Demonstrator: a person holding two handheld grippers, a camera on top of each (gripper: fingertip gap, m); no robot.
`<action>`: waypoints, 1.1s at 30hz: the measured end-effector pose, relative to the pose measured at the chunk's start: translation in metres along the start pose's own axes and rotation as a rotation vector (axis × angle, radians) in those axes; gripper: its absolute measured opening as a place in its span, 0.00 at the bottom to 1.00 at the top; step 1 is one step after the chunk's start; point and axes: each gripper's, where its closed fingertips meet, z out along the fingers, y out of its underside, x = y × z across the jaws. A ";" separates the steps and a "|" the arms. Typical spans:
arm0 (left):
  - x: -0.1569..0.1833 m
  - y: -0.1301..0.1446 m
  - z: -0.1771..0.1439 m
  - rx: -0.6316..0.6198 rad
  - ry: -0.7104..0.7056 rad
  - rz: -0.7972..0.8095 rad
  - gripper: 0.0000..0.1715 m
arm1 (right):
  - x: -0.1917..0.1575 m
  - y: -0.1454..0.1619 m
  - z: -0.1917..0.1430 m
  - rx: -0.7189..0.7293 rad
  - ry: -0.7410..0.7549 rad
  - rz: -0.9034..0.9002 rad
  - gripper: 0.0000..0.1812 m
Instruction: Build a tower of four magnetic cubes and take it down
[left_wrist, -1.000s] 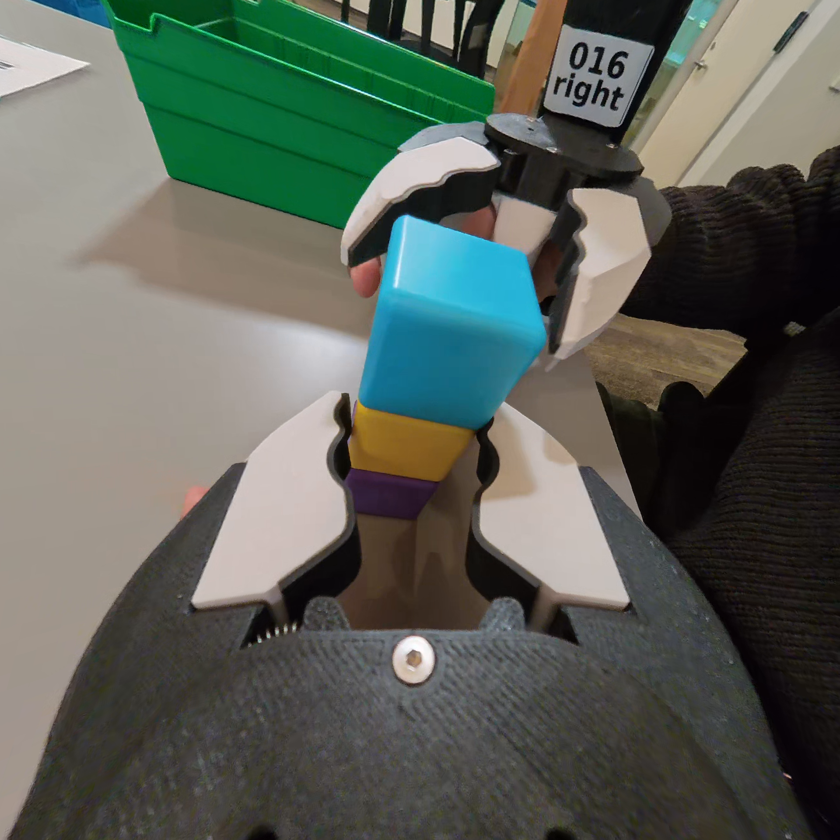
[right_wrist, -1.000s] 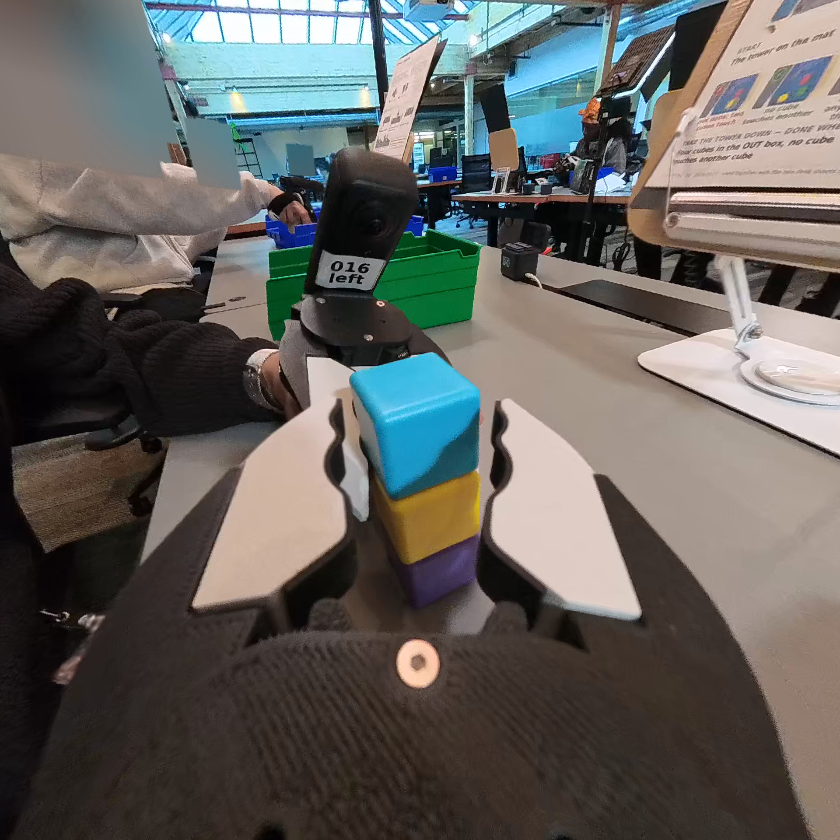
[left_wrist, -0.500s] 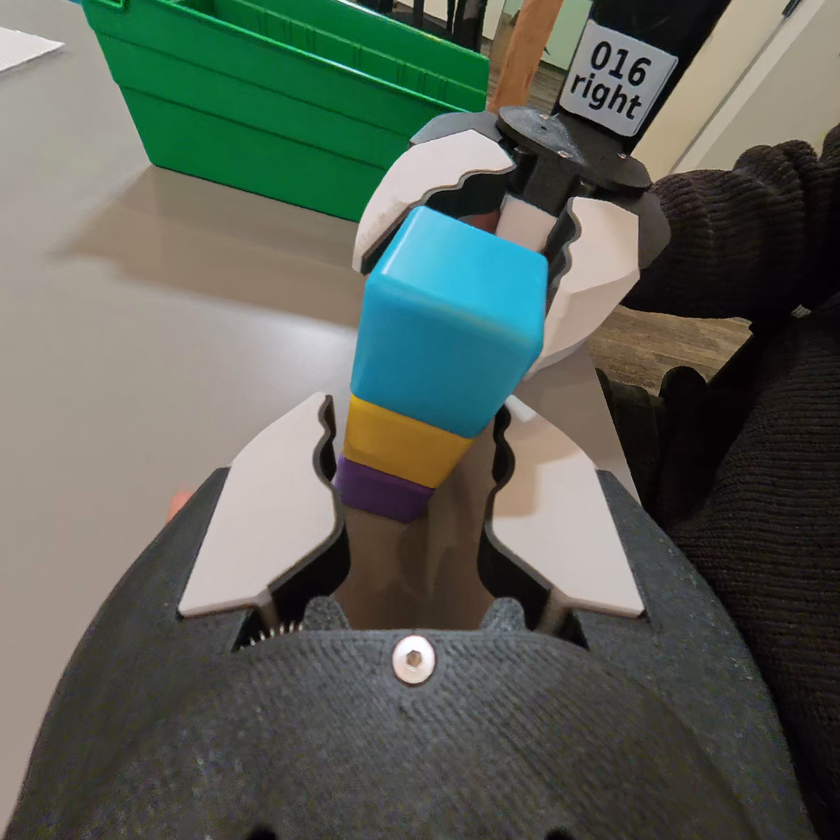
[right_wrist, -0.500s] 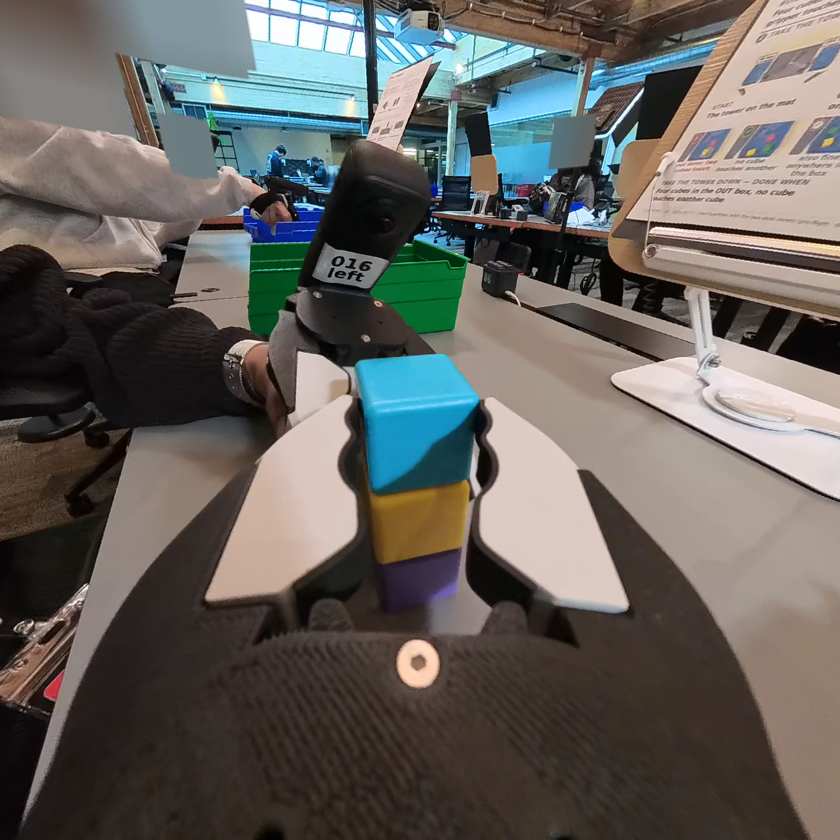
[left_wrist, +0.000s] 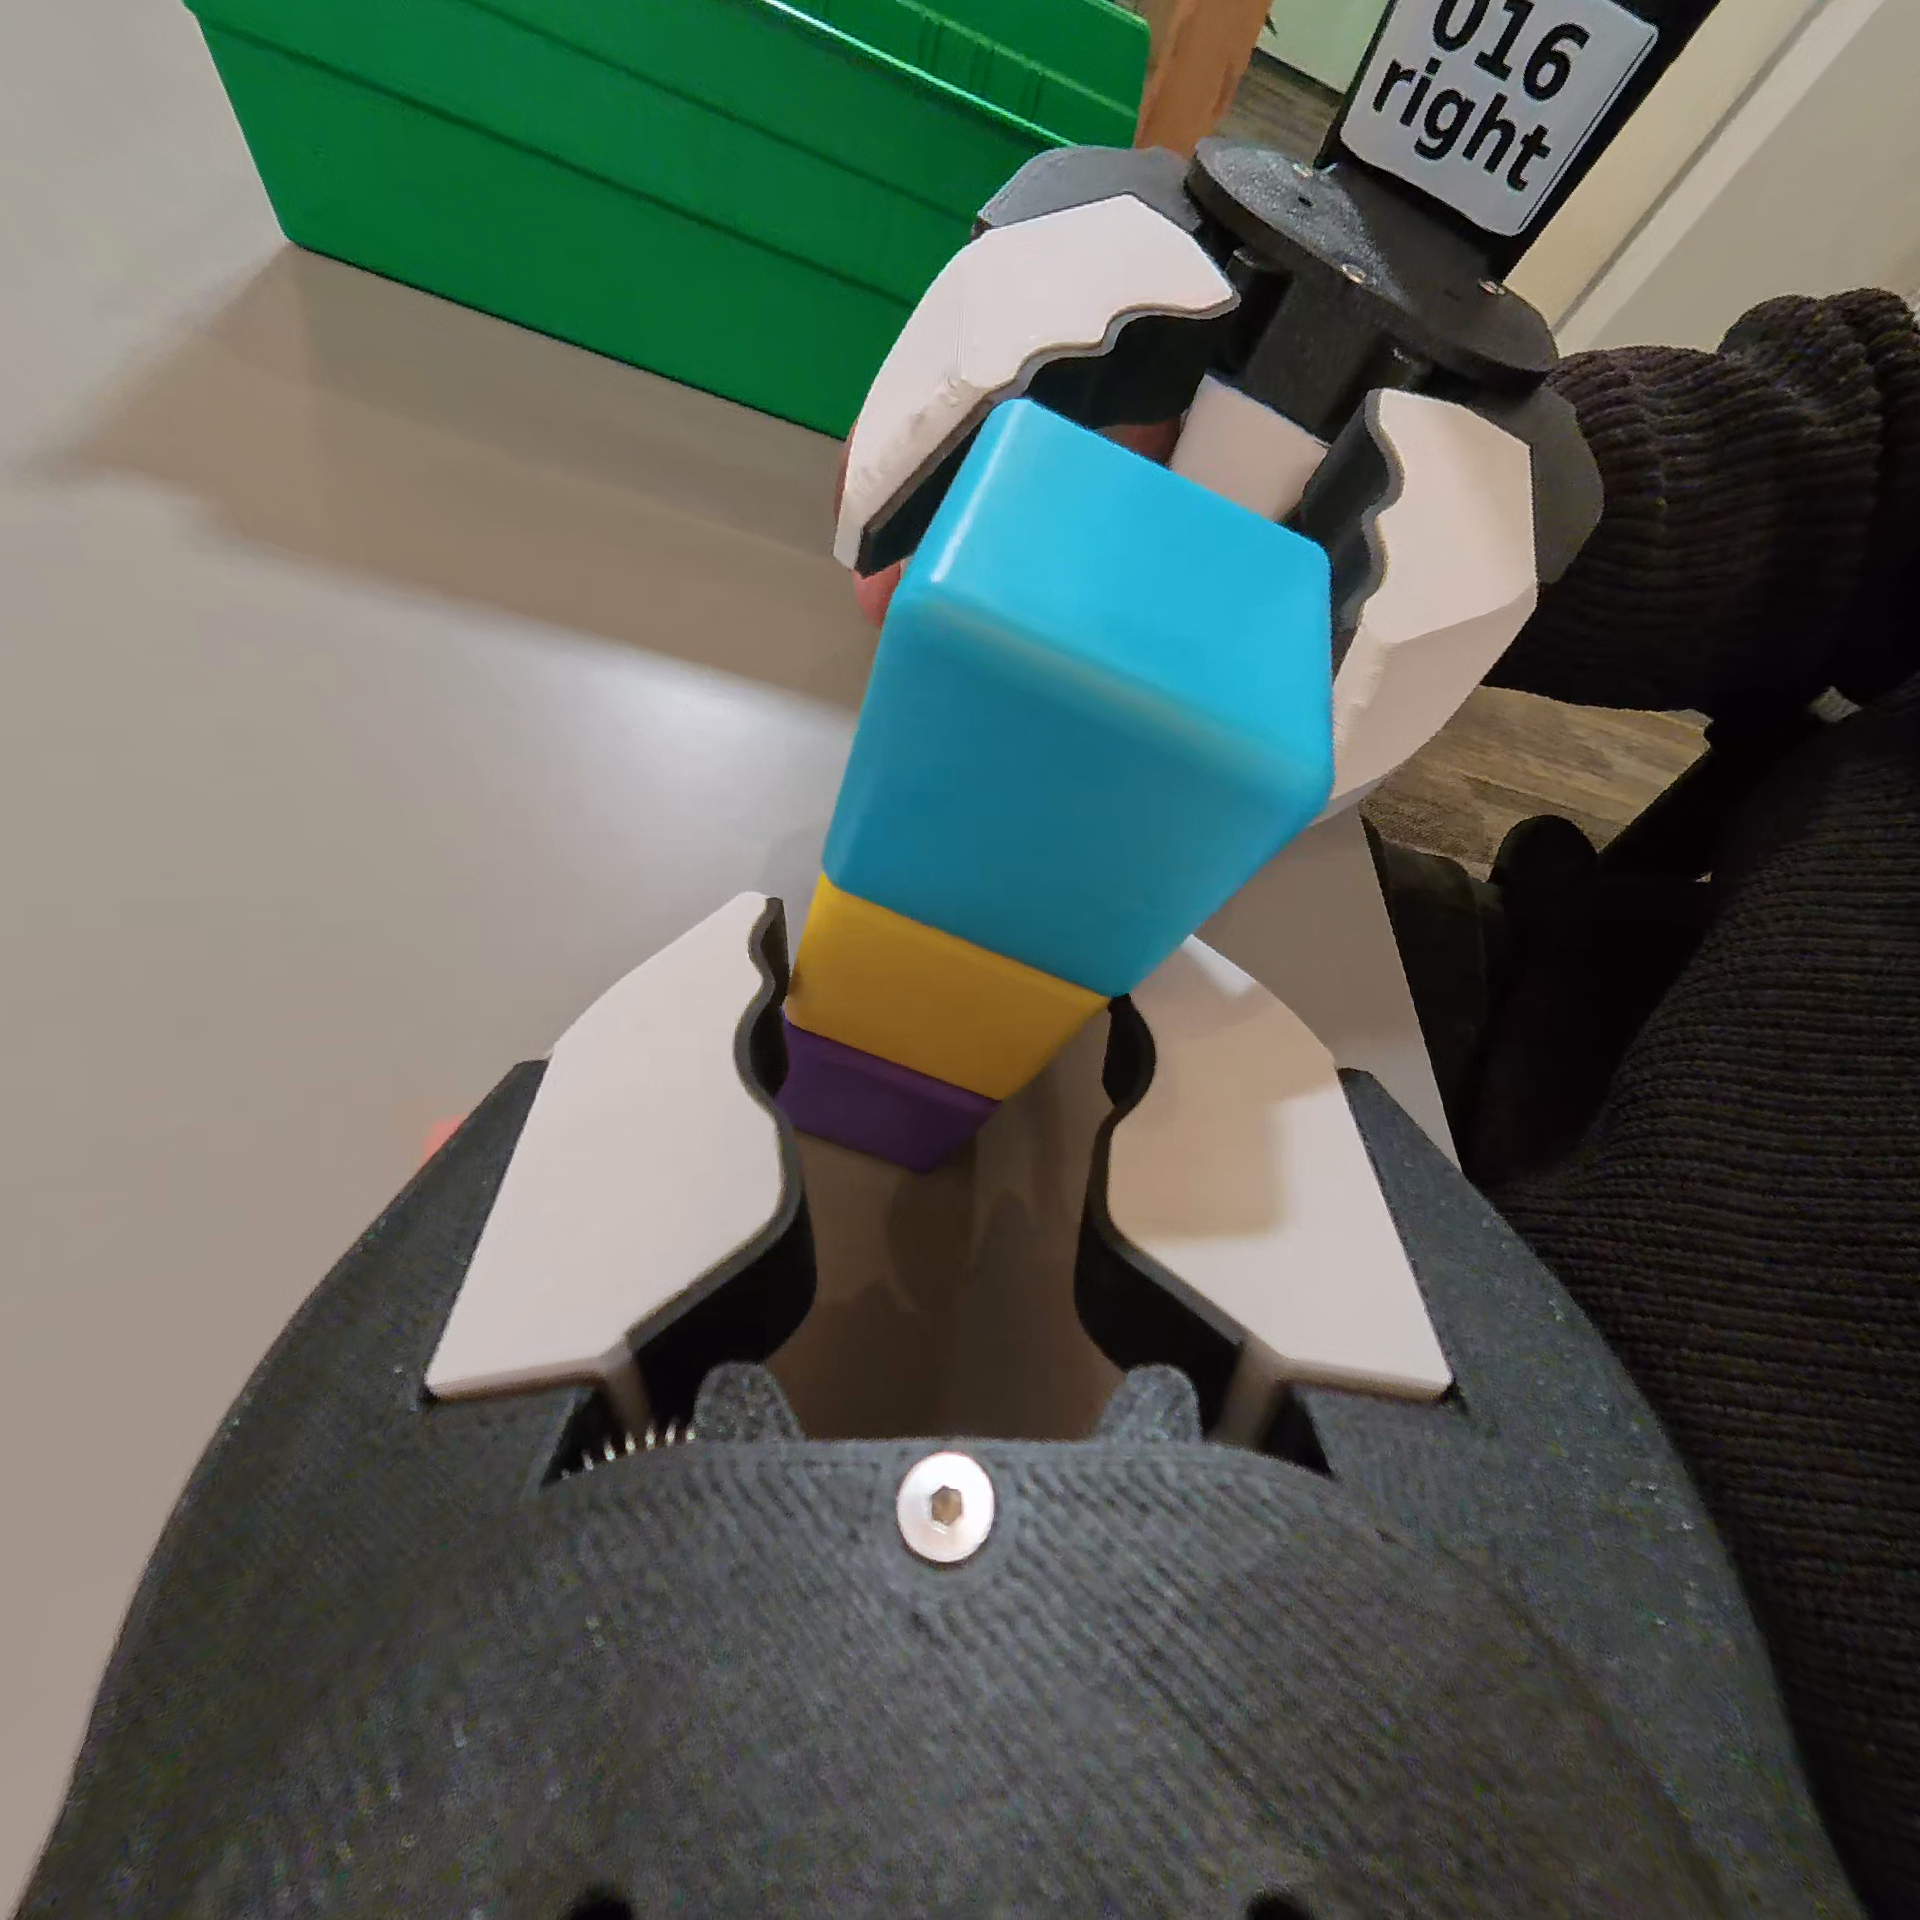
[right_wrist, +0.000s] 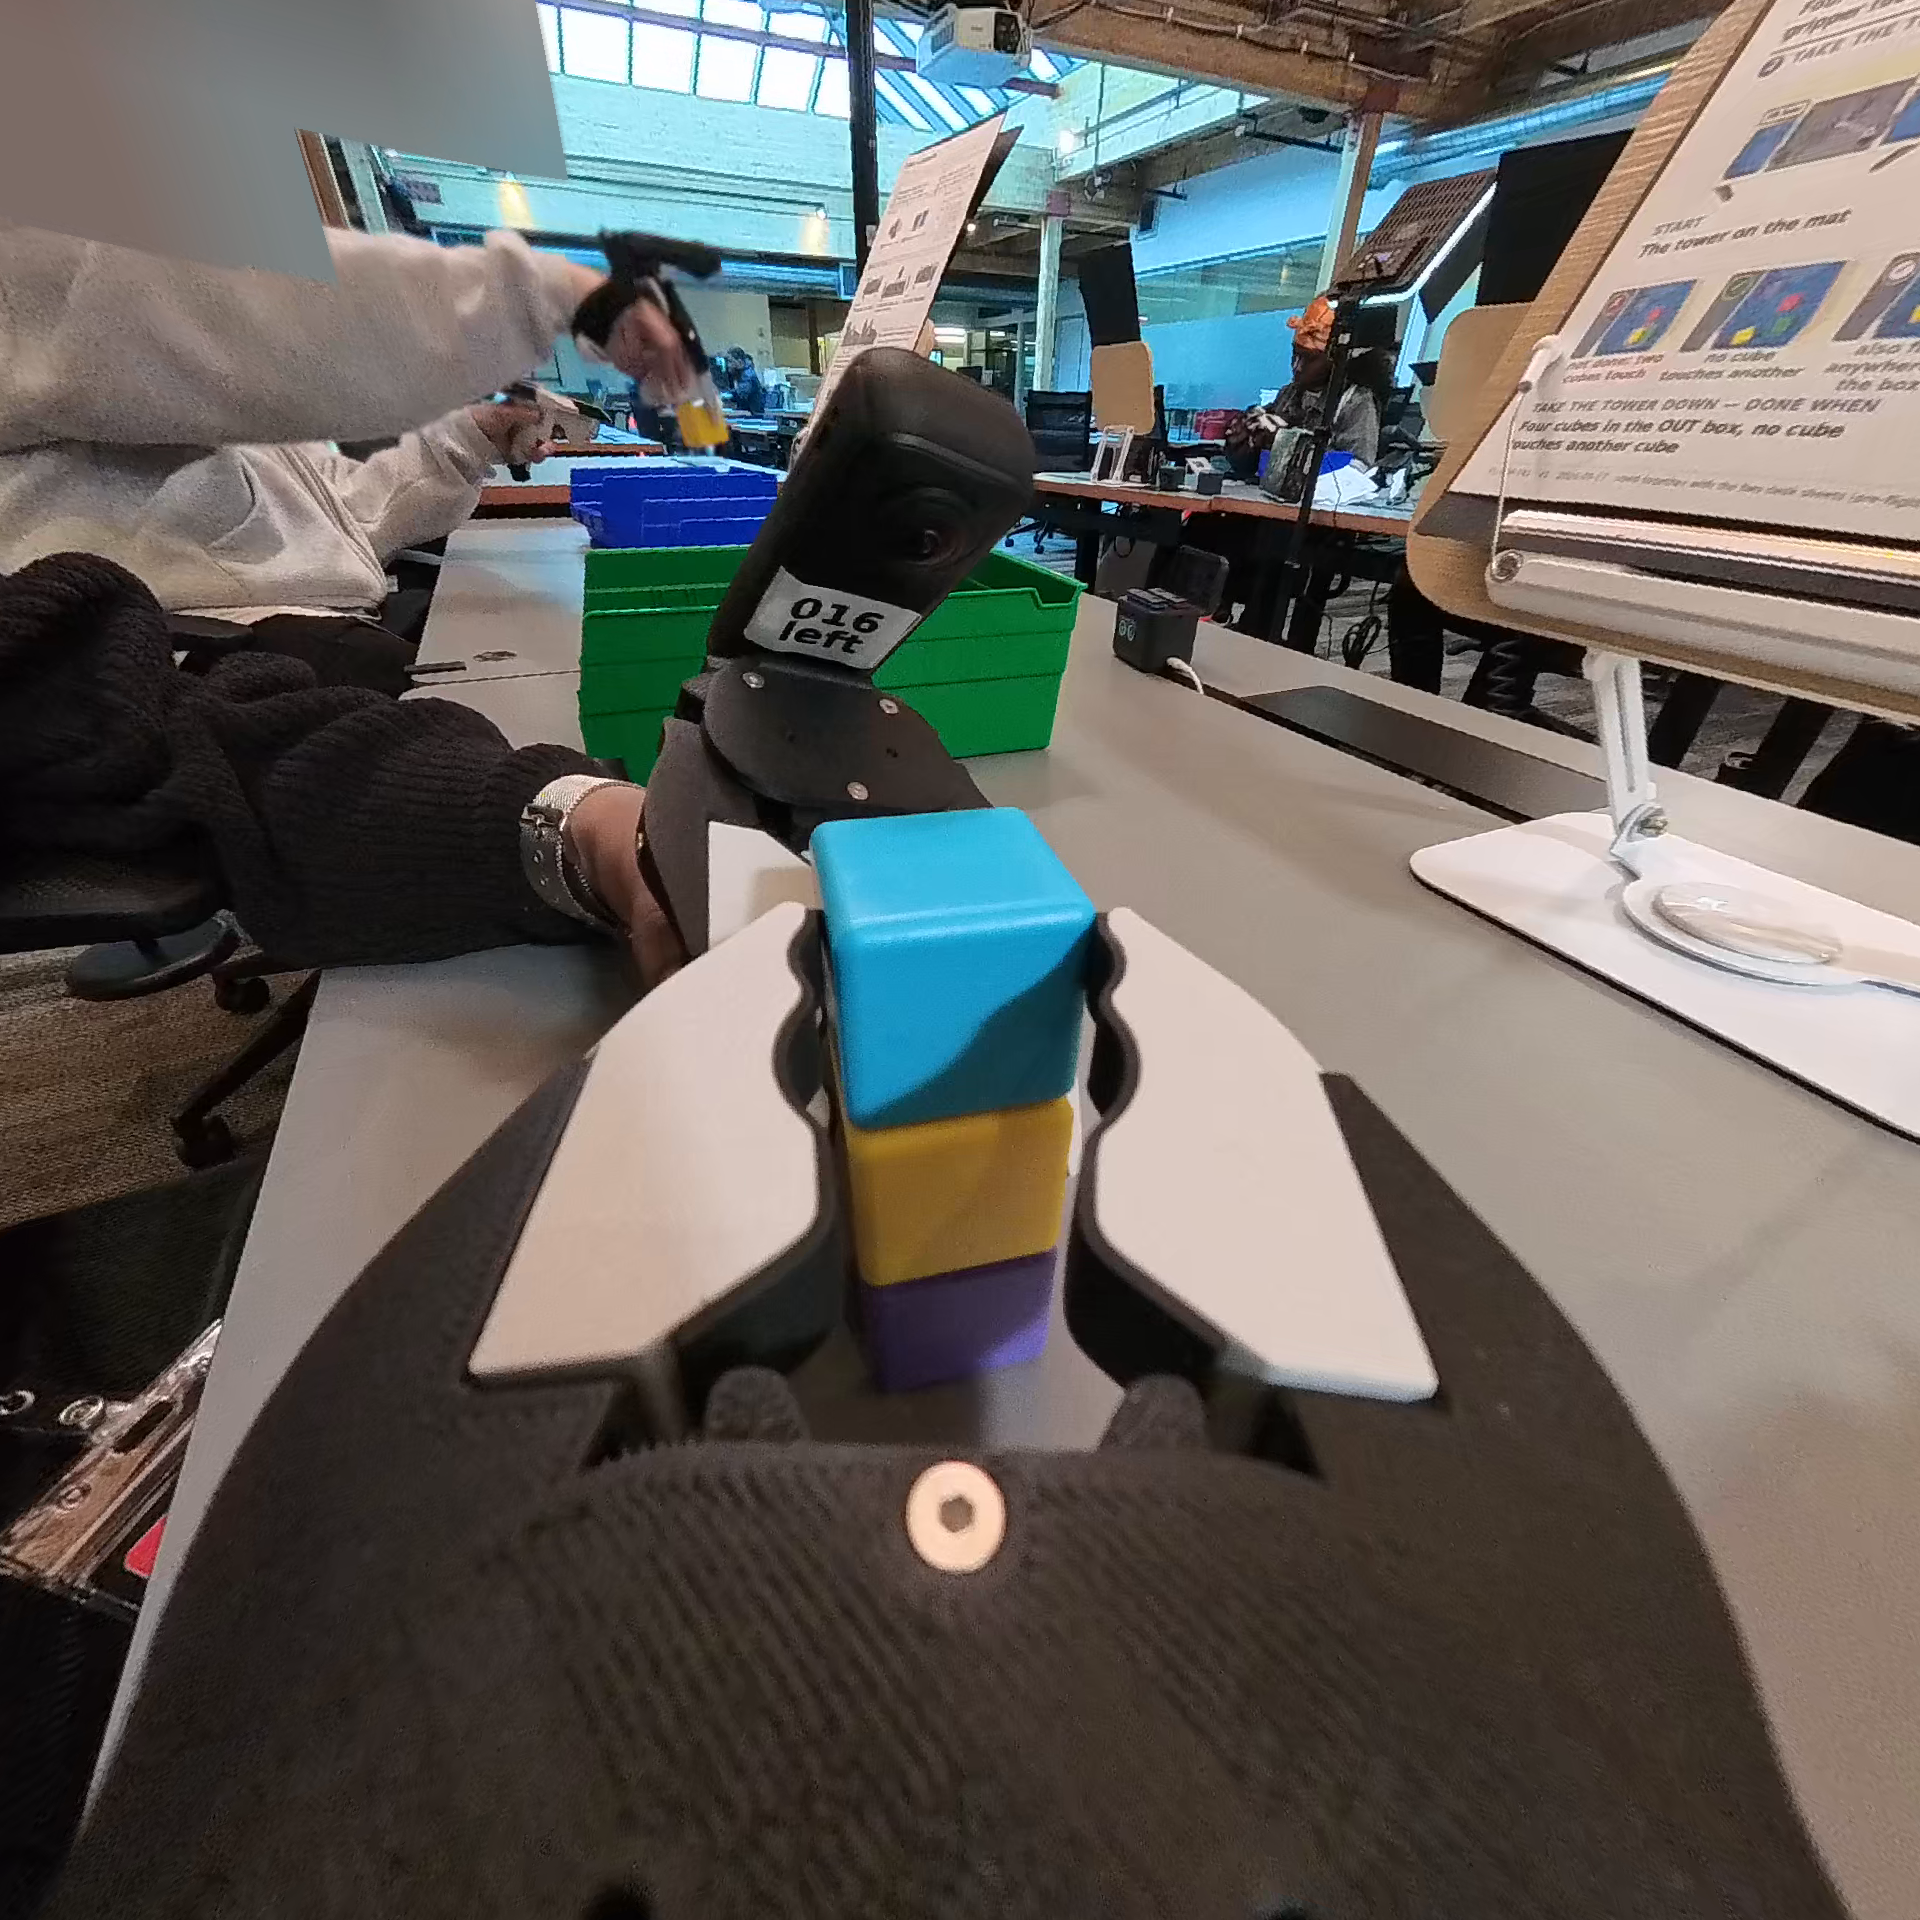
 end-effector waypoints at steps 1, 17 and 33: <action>0.000 0.000 0.000 -0.001 -0.001 0.002 0.35 | 0.000 0.000 0.000 0.000 -0.001 0.000 0.27; -0.006 0.003 0.000 -0.026 -0.094 0.066 0.31 | 0.008 -0.004 -0.003 0.000 0.009 -0.009 0.27; -0.002 0.004 0.001 -0.040 -0.085 0.094 0.31 | 0.168 -0.104 -0.152 -0.274 0.710 -0.273 0.27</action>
